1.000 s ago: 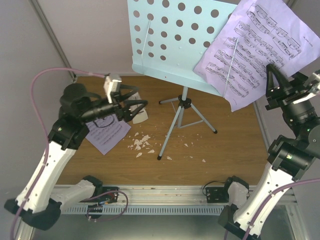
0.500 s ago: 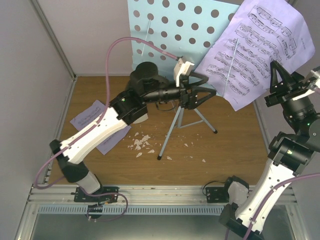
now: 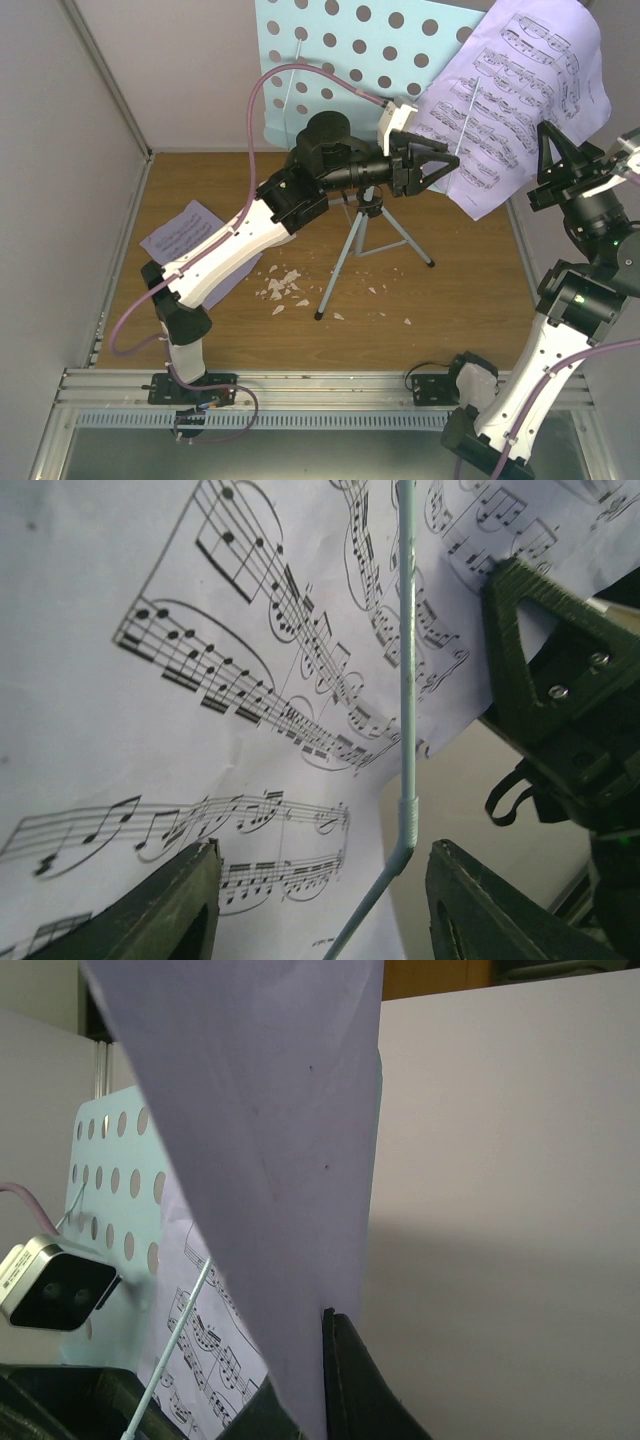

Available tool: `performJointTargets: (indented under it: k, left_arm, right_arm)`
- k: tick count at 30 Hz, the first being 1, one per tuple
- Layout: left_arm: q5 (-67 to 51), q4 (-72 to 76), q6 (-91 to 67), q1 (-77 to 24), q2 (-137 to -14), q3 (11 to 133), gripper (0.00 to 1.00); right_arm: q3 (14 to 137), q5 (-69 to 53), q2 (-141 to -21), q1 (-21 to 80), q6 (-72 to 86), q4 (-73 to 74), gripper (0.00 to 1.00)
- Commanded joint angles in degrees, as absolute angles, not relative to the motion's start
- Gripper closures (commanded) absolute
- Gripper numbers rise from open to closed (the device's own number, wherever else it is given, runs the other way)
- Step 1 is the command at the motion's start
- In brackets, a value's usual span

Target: Pack up the instrument practice props

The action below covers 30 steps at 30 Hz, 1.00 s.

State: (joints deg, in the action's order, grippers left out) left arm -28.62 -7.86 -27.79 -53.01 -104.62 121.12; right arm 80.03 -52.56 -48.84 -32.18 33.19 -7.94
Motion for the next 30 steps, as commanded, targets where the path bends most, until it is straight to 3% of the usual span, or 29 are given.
performJointTargets:
  k: [1, 11, 20, 26, 30]
  left_arm:
    - [-30.87, -1.28, -30.01, -53.52, -106.43, 124.66, 0.48]
    - [-32.61, 2.11, -30.15, -54.18, -109.12, 128.50, 0.64]
    - [-35.92, 3.09, -24.89, -54.29, -108.63, 128.50, 1.00]
    - [-35.56, 3.92, -22.00, -54.32, -106.98, 125.89, 1.00]
    - [-35.37, 3.59, -21.89, -54.31, -106.96, 125.84, 1.00]
  right_arm:
    - [79.50, -52.87, -49.13, -31.39, 32.35, -9.18, 0.99]
    - [79.28, -52.83, -49.13, -31.03, 32.52, -9.42, 1.00]
    - [79.63, -52.37, -49.00, -30.94, 32.43, -9.19, 1.00]
    - [80.21, -47.51, -48.50, -30.94, 31.83, -6.42, 1.00]
    - [82.85, -31.28, -47.44, -30.94, 31.34, 3.07, 1.00]
